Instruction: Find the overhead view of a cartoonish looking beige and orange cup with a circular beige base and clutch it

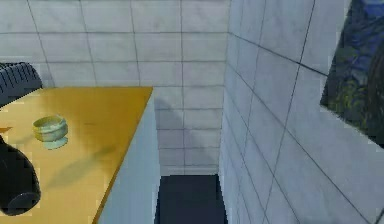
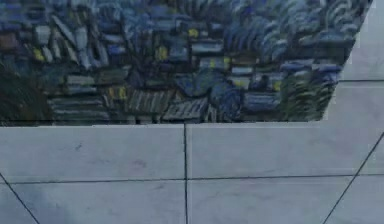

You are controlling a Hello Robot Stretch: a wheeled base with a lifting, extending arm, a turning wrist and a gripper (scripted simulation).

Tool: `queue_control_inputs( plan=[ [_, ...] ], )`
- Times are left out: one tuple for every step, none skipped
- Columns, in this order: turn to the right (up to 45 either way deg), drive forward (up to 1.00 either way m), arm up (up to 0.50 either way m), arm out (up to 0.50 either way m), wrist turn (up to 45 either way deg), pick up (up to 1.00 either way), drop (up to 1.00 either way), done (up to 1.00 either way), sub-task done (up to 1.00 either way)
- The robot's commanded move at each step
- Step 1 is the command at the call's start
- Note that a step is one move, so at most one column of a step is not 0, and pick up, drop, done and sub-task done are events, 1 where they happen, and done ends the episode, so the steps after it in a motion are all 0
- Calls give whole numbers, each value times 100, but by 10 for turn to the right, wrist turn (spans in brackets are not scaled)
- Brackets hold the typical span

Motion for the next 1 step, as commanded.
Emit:
queue_control_inputs(
  plan=[
    [0,85,0,0,0,0,0,0,0]
  ],
)
